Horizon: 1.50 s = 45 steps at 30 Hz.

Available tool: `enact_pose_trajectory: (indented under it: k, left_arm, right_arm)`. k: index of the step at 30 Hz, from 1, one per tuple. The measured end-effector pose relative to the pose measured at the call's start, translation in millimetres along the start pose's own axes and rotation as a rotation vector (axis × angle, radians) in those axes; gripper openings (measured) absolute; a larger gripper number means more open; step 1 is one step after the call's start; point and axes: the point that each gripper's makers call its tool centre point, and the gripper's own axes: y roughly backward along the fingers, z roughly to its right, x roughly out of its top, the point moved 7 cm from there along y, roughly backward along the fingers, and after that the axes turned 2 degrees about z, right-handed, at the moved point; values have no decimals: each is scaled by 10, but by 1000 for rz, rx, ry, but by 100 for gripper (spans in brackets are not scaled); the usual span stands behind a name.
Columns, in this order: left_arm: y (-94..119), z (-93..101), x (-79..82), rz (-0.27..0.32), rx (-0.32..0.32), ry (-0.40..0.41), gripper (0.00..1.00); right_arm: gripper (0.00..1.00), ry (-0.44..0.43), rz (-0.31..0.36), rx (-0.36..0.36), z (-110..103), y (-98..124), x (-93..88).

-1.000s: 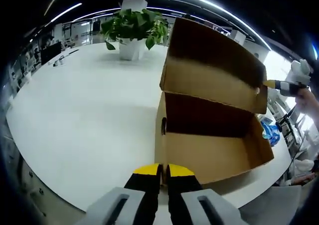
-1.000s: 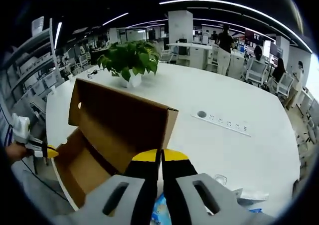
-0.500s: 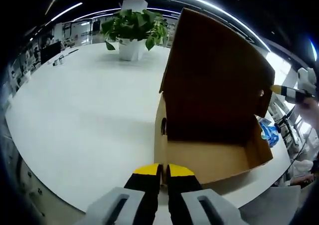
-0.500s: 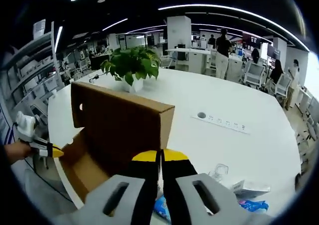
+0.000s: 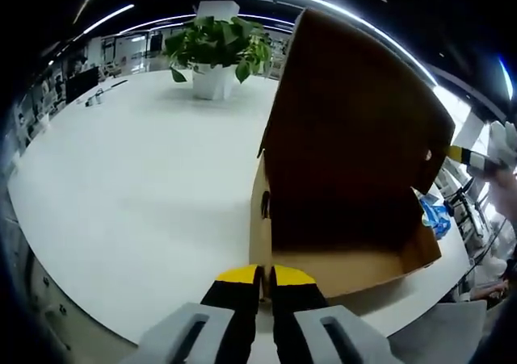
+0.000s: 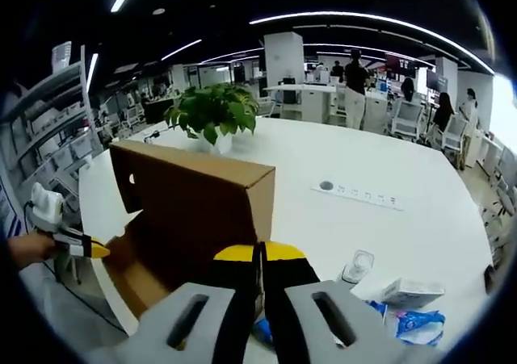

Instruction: Operate the shoe box by opening the lid, removing the specified soft item, and placing it in the target area until the item is outside and the box remains undamaged.

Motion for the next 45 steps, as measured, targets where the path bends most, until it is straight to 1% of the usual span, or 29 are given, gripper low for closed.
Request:
enact_pose_trajectory:
  k: [8,12,15,28,31,34,39,45]
  left_arm:
    - [7,6,-16,21,1,-8,4]
    - [7,7,-18,32,0,-17,4]
    - [7,4,-20,41,-6,-28,5]
    - [12,15,-16,54,-2,-55,6]
    - [20,33,-6,53,-7,-60,8]
    - [47,71,16,54,-15,-79,11]
    - [110,75,92,71,-21,-98,12]
    - [216,96,275,116,-27,-132,14]
  right_arm:
    - [0,-43,29,-11,-39,67,-73]
    - [0,-39,35,-18,-75,103,-103]
    - [0,-52,41,-22,-88,131,-134]
    - [1,-75,62,-37,-168,228,-264]
    - [1,-78,64,-40,-180,242,-289]
    - [1,-81,67,-43,-190,256,-311]
    - [1,-86,66,-44,-207,276,-356]
    - [2,-79,63,-43,-230,317,-417]
